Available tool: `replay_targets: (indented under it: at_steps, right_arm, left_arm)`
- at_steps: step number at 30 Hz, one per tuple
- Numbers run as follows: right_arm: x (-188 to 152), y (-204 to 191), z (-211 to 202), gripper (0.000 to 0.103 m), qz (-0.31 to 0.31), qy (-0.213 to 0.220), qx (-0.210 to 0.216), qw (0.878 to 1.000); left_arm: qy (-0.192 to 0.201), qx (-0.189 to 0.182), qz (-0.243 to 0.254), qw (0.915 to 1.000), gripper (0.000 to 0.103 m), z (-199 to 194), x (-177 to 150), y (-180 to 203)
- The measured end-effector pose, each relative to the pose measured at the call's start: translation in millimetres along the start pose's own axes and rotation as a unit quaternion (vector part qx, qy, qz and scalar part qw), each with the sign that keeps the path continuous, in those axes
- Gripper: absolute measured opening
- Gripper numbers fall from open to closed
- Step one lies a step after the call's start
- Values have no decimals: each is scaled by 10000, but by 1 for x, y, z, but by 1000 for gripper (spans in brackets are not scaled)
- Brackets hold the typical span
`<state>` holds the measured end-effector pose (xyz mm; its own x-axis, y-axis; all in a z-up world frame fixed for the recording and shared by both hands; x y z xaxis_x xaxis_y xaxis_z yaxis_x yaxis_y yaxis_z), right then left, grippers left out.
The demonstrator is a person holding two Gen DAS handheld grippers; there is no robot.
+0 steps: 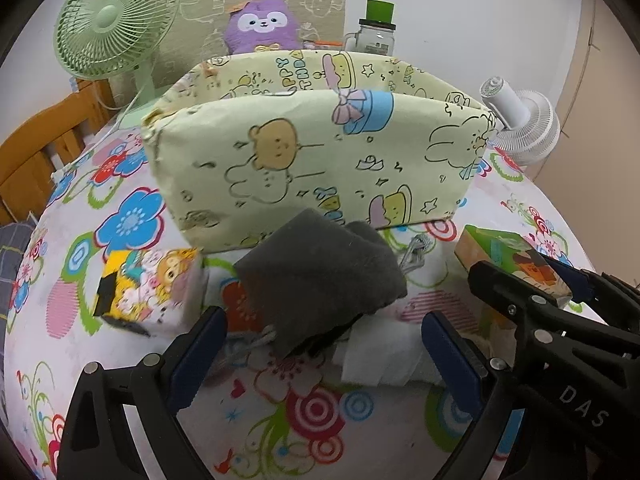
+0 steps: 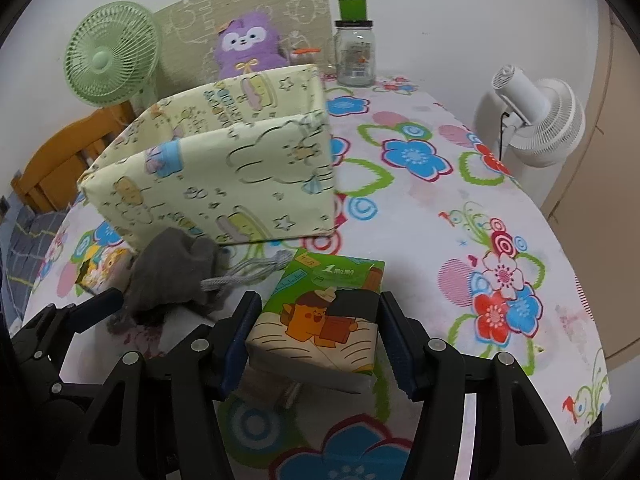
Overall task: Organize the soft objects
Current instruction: 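Grasp the grey drawstring pouch with the left tool while the right tool grasps the green tissue packet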
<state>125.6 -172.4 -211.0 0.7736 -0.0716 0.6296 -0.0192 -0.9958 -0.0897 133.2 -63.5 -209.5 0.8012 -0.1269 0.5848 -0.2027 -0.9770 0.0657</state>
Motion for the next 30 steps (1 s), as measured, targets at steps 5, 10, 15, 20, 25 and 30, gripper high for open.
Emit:
replay_targets:
  at_steps: [5, 10, 15, 20, 25, 30]
  right_arm:
    - [6, 6, 4, 62, 67, -2, 22, 10000]
    - [10, 7, 12, 62, 83, -48, 82, 9999]
    - [11, 5, 20, 62, 108, -105, 165, 9998]
    - [13, 3, 20, 62, 115, -111, 206, 9997]
    - [15, 0, 15, 62, 97, -54, 213, 9997]
    - [15, -1, 5, 62, 87, 39, 216, 9997]
  left_arm:
    - [-25, 93, -35, 9999, 99, 7, 7, 1]
    - [-145, 28, -94, 9998, 85, 16, 10, 3]
    - [-126, -49, -157, 9998, 67, 18, 10, 3]
    - [-47, -81, -128, 9999, 52, 13, 11, 4]
    - [89, -127, -105, 9998, 44, 2, 13, 5]
    - [203, -159, -77, 9996, 38, -7, 14, 7]
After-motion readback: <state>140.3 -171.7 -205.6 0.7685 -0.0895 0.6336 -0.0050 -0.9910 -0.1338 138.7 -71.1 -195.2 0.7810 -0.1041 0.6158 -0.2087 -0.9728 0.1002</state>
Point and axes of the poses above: each gripper's, at about its wrist camera, not at the fingertips, and z roughly the way its jaws point, y to its right, x to its top, the point moved 9 cm from there along z, roughly the way its jaws point, and after that the axes turned 1 degree about -y, right-handed, at the moved point
